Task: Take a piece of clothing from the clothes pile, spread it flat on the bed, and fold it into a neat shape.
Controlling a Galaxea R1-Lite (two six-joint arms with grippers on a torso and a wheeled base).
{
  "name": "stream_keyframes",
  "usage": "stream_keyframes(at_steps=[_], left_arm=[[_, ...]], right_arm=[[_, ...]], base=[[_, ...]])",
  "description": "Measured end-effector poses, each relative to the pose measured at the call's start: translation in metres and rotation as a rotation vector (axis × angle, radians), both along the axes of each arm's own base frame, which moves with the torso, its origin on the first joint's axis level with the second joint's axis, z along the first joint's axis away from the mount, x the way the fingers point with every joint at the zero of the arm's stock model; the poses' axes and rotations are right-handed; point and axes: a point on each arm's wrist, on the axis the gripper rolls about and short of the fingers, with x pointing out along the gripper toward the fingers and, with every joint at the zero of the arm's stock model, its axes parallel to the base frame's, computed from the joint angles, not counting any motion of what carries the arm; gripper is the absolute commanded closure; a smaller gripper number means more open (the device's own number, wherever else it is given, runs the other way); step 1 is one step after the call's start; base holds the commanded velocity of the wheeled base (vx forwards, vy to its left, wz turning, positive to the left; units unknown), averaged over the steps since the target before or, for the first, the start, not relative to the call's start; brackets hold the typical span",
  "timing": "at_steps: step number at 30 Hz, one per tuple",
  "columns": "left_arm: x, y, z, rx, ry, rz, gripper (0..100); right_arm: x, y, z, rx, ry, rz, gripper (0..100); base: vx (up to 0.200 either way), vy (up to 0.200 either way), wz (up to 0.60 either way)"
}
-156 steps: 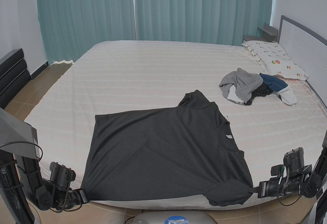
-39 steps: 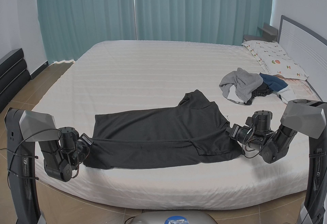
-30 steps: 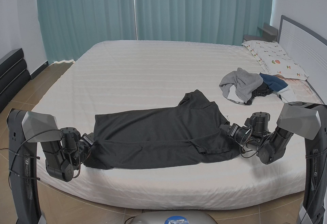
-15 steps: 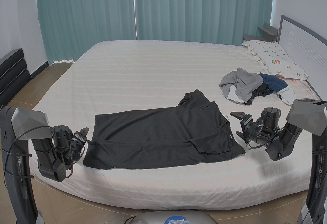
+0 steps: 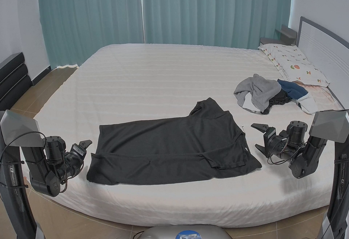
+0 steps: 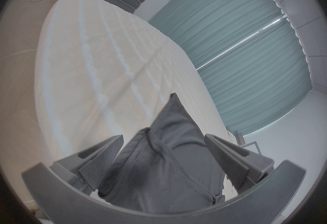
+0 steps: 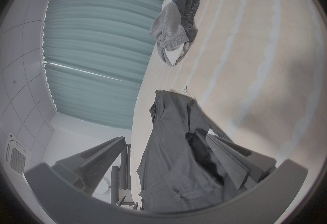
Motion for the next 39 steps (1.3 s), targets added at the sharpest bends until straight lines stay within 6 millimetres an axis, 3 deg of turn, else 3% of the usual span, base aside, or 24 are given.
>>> stream_keyframes(at_steps=[12,18,23,39], left_arm=[[0.000,-0.003,0.001,0.012,-0.001,0.013,0],[-0.002,-0.003,0.001,0.010,0.004,0.012,0],[-0.006,-0.005,0.001,0.013,0.015,0.007,0],[-0.016,-0.010,0.001,0.023,0.027,-0.175,0]], right_arm=[[-0.002,0.000,-0.004,-0.002,0.014,0.008,0],[-0.002,0.000,-0.004,-0.002,0.016,0.008,0],[-0.002,0.000,-0.004,-0.008,0.013,0.011,0],[-0.006,0.003,-0.011,-0.060,0.018,0.030,0]], base=[[0.000,0.000,0.00],[0.000,0.200,0.00],[0.000,0.000,0.00],[0.000,0.000,0.00]])
